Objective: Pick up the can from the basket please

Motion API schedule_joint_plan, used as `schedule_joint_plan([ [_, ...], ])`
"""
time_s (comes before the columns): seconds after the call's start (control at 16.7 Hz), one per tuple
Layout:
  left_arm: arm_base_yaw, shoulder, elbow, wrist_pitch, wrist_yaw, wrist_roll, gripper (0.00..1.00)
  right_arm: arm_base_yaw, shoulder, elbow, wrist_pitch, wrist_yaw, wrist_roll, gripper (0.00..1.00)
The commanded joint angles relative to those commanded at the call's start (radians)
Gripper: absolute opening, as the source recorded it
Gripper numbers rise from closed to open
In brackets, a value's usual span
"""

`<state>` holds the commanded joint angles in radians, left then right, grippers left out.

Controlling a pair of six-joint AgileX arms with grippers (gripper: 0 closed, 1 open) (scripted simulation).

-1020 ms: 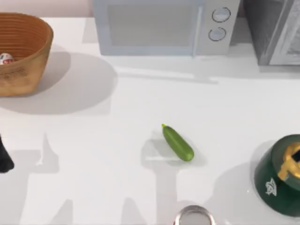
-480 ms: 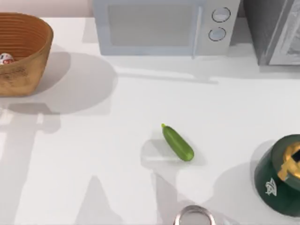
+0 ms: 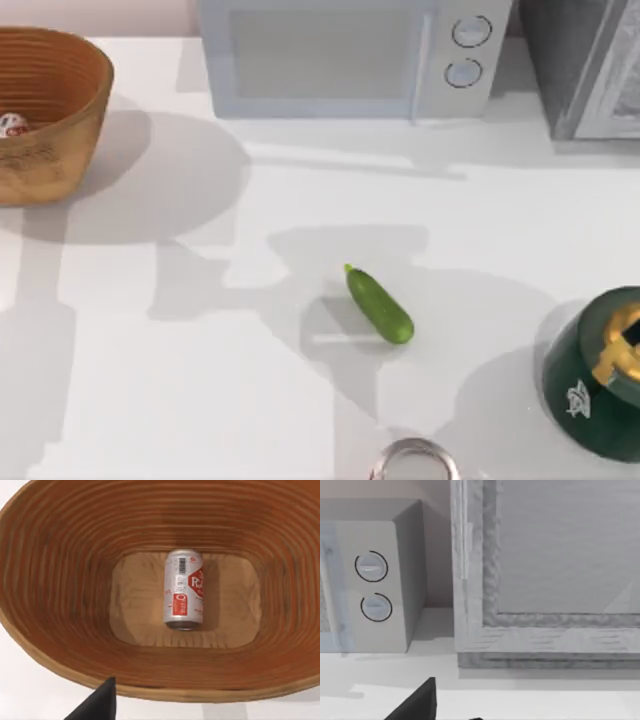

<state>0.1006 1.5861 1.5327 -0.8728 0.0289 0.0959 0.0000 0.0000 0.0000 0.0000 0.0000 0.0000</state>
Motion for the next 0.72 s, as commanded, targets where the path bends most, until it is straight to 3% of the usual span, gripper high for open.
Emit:
schedule_joint_plan([
  [0.42, 0.023, 0.625, 0.603, -0.346, 0.028, 0.039, 1.0, 0.0, 0.0, 0.0, 0.0, 0.0, 0.0, 1.0],
  [0.72, 0.028, 0.891, 0.861, -0.493, 0.044, 0.058, 1.0, 0.0, 0.0, 0.0, 0.0, 0.0, 0.0, 1.0],
])
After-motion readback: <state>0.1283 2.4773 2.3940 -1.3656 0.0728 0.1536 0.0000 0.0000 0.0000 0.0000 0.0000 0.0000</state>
